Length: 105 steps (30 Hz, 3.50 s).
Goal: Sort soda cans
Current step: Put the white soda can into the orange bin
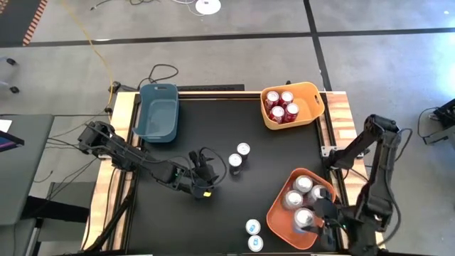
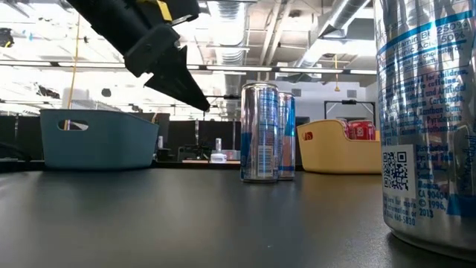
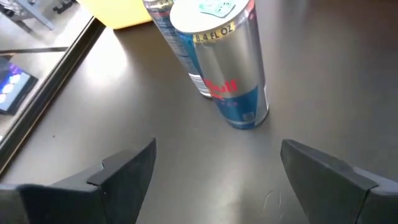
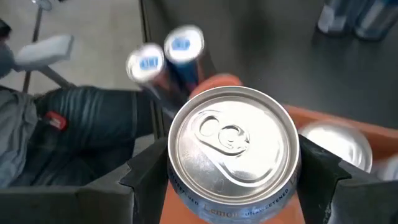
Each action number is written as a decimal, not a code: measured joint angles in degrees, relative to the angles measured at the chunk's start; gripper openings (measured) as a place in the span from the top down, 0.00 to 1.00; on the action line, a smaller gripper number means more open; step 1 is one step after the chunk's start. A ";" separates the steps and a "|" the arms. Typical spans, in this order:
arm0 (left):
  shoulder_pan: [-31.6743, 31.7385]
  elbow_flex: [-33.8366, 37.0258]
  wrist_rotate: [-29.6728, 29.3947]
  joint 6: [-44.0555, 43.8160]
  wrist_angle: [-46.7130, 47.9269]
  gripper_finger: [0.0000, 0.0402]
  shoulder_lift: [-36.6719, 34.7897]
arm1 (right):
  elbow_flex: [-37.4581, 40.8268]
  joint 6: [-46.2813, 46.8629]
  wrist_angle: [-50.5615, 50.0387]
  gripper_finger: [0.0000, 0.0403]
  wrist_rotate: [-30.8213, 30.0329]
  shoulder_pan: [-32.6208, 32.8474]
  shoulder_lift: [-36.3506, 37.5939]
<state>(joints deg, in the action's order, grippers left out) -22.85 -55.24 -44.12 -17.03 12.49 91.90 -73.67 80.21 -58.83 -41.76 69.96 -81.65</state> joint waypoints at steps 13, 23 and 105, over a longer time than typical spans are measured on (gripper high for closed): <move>-0.28 0.02 3.62 -0.70 0.07 0.16 0.01 | -0.04 25.04 -15.73 0.33 -4.68 7.10 -10.80; -0.33 0.02 3.85 -1.19 0.07 0.16 0.02 | -0.37 43.37 -27.01 0.33 -1.00 8.65 -16.18; 0.68 0.02 13.13 1.61 -3.50 0.16 0.07 | 4.17 47.68 -21.92 0.04 4.04 3.17 -17.98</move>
<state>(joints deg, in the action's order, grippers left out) -22.17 -55.22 -30.99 -15.42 8.99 91.96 -69.50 127.90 -80.75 -37.71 73.12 -99.63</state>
